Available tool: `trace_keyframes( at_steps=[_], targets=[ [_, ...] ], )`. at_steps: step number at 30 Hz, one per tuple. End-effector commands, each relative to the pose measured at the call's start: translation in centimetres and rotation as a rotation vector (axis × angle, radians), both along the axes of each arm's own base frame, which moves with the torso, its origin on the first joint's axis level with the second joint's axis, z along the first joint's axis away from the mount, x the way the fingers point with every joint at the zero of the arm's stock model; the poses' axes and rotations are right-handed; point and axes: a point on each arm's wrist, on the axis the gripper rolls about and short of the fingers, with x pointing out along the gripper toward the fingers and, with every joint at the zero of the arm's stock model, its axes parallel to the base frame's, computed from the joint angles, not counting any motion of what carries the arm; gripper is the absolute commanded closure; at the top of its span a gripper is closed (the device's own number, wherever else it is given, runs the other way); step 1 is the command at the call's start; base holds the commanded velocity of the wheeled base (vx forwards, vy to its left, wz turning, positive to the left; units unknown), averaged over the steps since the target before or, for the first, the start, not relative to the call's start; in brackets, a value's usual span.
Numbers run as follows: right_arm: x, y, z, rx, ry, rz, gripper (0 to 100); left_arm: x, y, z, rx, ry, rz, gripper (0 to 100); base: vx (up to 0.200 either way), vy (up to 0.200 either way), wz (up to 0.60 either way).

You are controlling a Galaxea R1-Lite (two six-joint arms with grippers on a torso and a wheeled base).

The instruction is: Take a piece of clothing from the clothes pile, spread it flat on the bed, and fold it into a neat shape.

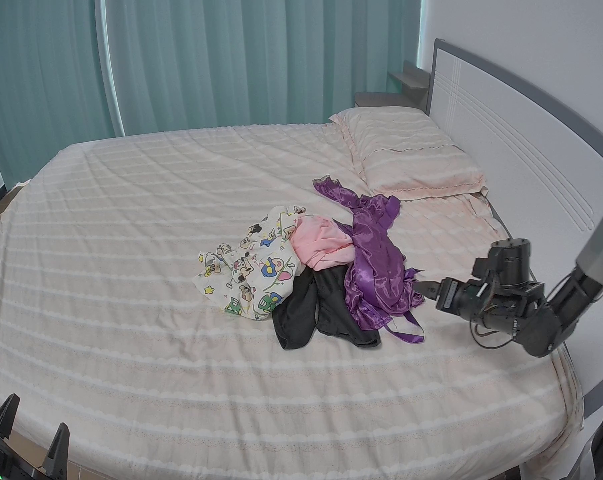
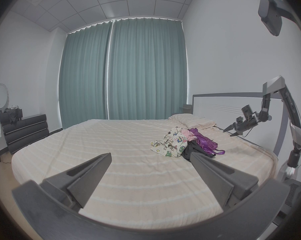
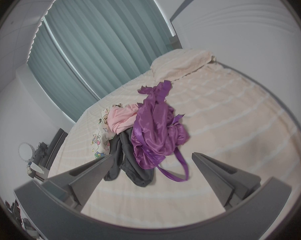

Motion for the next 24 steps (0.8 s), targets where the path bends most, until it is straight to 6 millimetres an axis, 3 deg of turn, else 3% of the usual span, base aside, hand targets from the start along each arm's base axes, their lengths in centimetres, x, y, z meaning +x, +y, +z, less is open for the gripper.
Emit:
trace_keyframes(
  at_steps=[1, 15, 24],
  targets=[
    [2.5, 4.1, -6.3, 0.022, 0.103, 0.026, 0, 0.0, 0.0, -0.5, 0.0, -0.002, 0.0, 0, 0.0, 0.0, 0.0],
    [4.0, 8.0, -10.6, 0.079, 0.154, 0.02, 0, 0.0, 0.0, -0.5, 0.0, -0.002, 0.0, 0, 0.0, 0.0, 0.0],
    [4.7, 10.0, -11.2, 0.069, 0.128, 0.032, 0, 0.0, 0.0, -0.5, 0.0, -0.002, 0.0, 0, 0.0, 0.0, 0.0]
  ],
)
